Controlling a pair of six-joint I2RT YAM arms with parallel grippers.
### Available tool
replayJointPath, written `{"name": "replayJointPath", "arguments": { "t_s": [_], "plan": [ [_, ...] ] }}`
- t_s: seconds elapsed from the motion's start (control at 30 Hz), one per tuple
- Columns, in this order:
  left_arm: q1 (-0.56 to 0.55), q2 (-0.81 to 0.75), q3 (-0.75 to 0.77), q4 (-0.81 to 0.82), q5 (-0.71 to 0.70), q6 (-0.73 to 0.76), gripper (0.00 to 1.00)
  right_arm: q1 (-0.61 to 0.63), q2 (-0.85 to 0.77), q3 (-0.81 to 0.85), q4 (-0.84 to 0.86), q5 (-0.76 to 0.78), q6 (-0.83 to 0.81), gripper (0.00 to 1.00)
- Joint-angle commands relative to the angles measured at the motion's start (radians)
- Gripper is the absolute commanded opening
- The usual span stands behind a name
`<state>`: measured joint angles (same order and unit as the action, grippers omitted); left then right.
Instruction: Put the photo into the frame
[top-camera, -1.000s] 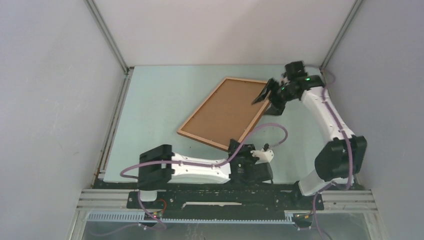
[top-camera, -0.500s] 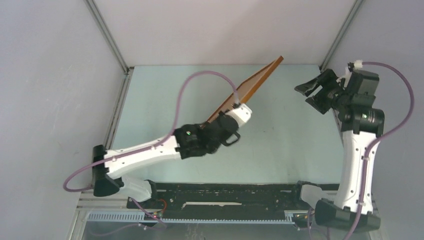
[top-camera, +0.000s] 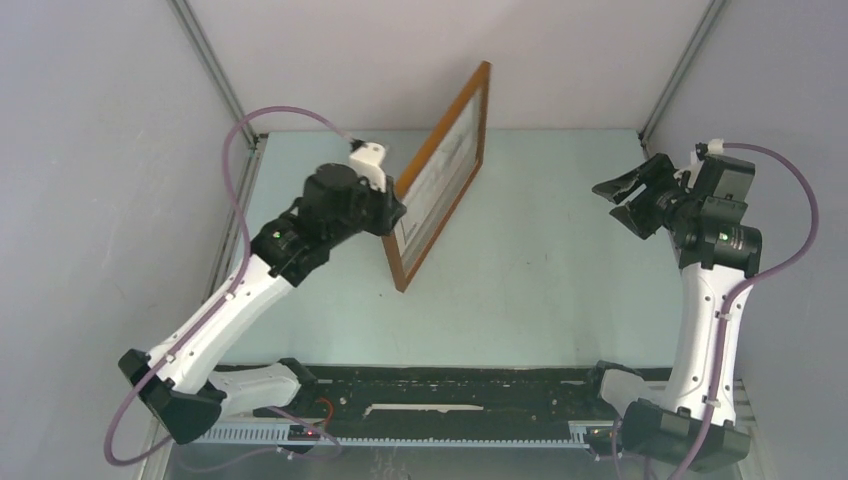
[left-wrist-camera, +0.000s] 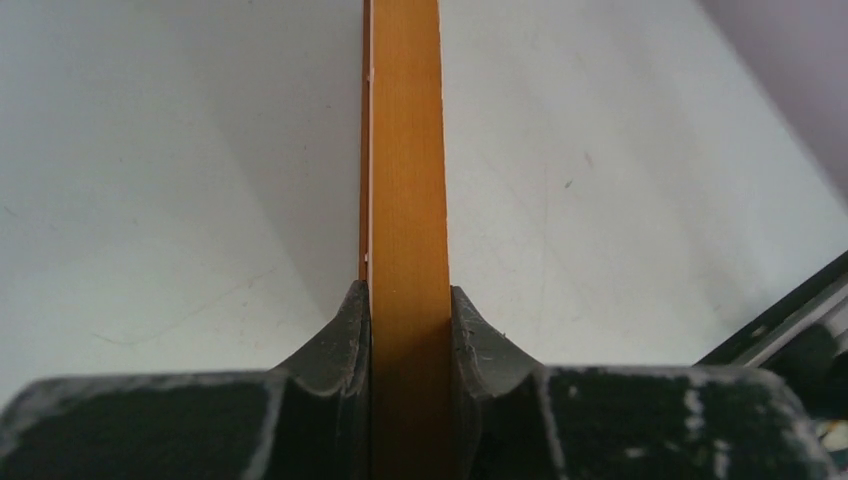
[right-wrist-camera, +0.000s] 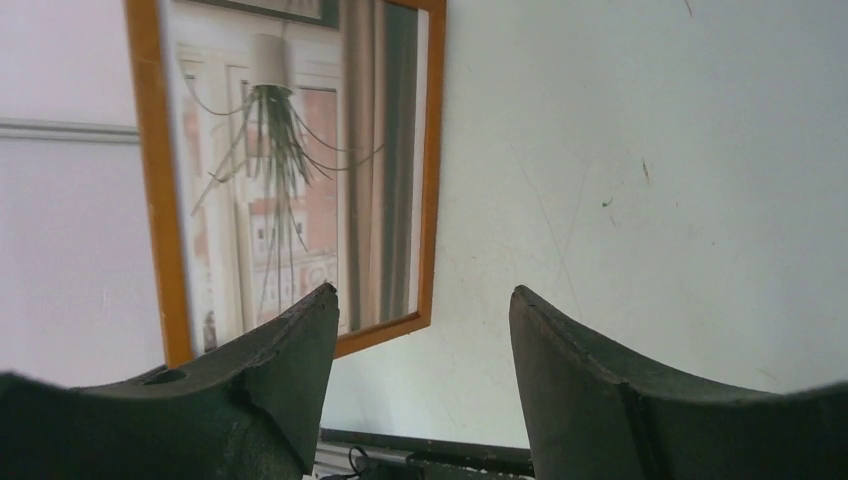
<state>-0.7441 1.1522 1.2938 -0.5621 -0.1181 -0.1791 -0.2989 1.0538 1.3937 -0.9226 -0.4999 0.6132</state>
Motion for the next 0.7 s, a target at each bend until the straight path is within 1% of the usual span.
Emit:
{"name": "replayJointPath", "arguments": {
  "t_s": [0.0, 0.1, 0.2, 0.23, 0.4, 0.53, 0.67],
  "plan": [
    [0.175, -0.041, -0.058, 0.187, 0.425, -0.321, 0.0, -0.003, 0.01, -0.024, 0.032, -0.024, 0.014, 0.7],
    [0.296, -0.048, -0.094, 0.25, 0.577, -0.399, 0.0, -0.004, 0.013, -0.034, 0.035, -0.022, 0.011, 0.7],
    [0.4, -0.042, -0.171, 0.397, 0.758, -0.531, 0.0, -0.003, 0.015, -0.046, 0.037, -0.016, 0.007, 0.7],
    [0.424, -0.039, -0.198, 0.442, 0.791, -0.569, 0.0, -0.003, 0.016, -0.049, 0.038, -0.014, 0.006, 0.7],
    [0.476, -0.012, -0.301, 0.592, 0.85, -0.648, 0.0, -0.003, 0.025, -0.067, 0.038, -0.013, 0.002, 0.69],
    [0.49, 0.029, -0.418, 0.787, 0.877, -0.764, 0.0, -0.002, 0.026, -0.081, 0.037, -0.012, -0.001, 0.69],
    [0.494, 0.108, -0.517, 0.957, 0.873, -0.868, 0.0, -0.002, 0.023, -0.091, 0.03, -0.011, -0.008, 0.69]
  ]
}}
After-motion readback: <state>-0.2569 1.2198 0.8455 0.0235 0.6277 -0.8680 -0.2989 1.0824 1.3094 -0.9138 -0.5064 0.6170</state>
